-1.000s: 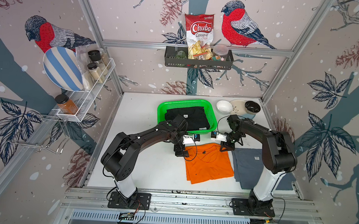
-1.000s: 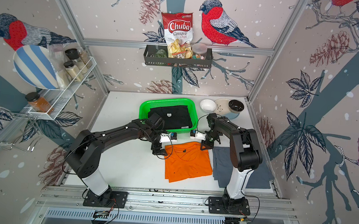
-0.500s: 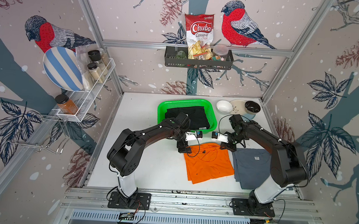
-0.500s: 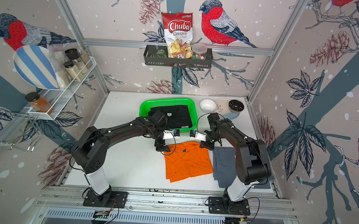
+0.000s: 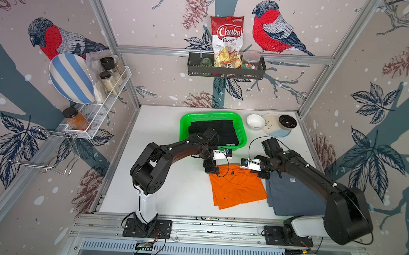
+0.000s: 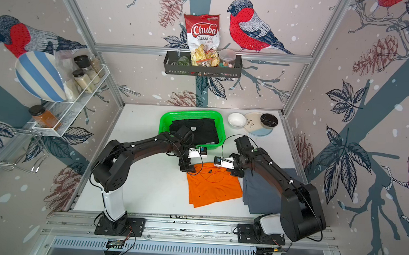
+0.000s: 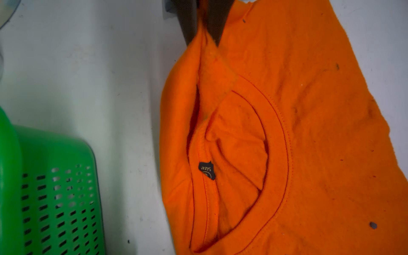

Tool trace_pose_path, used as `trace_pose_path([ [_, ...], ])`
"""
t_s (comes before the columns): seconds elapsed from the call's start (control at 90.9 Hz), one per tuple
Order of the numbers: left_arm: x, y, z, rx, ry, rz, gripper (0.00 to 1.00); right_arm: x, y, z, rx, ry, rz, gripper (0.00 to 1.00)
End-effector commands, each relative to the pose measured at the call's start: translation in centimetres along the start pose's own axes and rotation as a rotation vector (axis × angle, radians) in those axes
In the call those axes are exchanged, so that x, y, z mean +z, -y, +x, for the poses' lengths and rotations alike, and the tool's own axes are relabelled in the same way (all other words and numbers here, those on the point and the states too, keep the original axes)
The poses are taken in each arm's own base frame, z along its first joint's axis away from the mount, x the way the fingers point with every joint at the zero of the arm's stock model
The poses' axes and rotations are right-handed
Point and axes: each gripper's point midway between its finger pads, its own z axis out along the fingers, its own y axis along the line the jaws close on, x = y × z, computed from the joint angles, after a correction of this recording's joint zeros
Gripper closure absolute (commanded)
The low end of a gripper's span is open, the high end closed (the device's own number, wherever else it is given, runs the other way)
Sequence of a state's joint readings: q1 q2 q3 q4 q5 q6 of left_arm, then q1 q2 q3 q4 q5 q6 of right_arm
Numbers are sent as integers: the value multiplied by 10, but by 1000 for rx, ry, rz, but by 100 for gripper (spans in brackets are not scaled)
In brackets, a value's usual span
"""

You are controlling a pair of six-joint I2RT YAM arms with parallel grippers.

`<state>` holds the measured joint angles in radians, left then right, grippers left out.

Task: Put the folded t-shirts into the basket
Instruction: Pick up the T-shirt from the center of the board.

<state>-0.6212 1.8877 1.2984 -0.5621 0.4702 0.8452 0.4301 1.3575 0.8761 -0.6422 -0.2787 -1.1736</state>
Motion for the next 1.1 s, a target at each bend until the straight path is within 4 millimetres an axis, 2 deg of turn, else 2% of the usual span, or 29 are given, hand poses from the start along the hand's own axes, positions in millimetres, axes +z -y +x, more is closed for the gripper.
trace_pose_path([
  [0.0, 0, 7, -1, 19, 0, 37, 7, -10, 5, -9, -21, 17, 91, 100],
  [0.253, -15, 24, -8, 123, 71, 67, 7, -33, -10, -18, -114, -16, 164, 100],
  [0.363, -17, 16, -10, 132, 110, 47, 7, -42, -11, -25, -124, 15, 207, 100],
  [0.55, -9, 10, -14, 170, 146, 37, 6, -50, -16, -31, -160, 16, 236, 100],
  [0.792, 5, 10, -6, 187, 131, 54, 6, -57, -16, -39, -174, 34, 273, 100],
  [0.869, 4, 7, -7, 162, 167, 30, 9, -57, -17, -39, -170, 37, 276, 100],
  [1.012, 4, 26, 2, 177, 156, 99, 21, -58, -18, -36, -157, 45, 289, 100],
  [1.089, 4, 30, 5, 181, 147, 110, 29, -59, -17, -37, -146, 57, 302, 100],
])
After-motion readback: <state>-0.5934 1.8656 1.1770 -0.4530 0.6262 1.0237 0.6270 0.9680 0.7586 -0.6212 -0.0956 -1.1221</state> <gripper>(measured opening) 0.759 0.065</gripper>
